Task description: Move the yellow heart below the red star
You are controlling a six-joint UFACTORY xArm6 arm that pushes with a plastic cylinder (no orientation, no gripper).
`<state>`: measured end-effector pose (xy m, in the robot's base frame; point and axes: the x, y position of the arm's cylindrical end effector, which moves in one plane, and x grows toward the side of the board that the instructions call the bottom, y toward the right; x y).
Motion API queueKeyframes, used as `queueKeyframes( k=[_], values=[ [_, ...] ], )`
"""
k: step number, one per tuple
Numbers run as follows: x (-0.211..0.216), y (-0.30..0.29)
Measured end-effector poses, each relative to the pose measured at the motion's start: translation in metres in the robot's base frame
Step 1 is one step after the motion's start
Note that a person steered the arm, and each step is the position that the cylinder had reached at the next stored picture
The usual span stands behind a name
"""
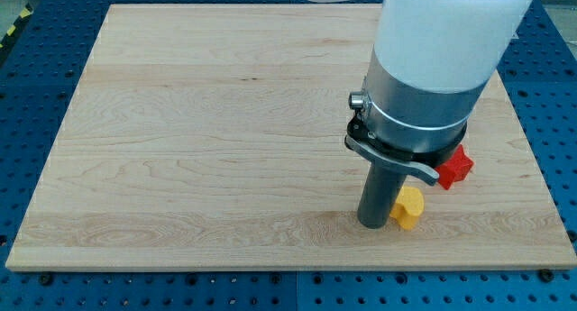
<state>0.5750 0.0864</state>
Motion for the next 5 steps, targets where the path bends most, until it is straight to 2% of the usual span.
queueKeyframes(
  k=[2, 5],
  values=[
    [-0.004, 0.003],
    [-0.004, 0.046]
  ],
)
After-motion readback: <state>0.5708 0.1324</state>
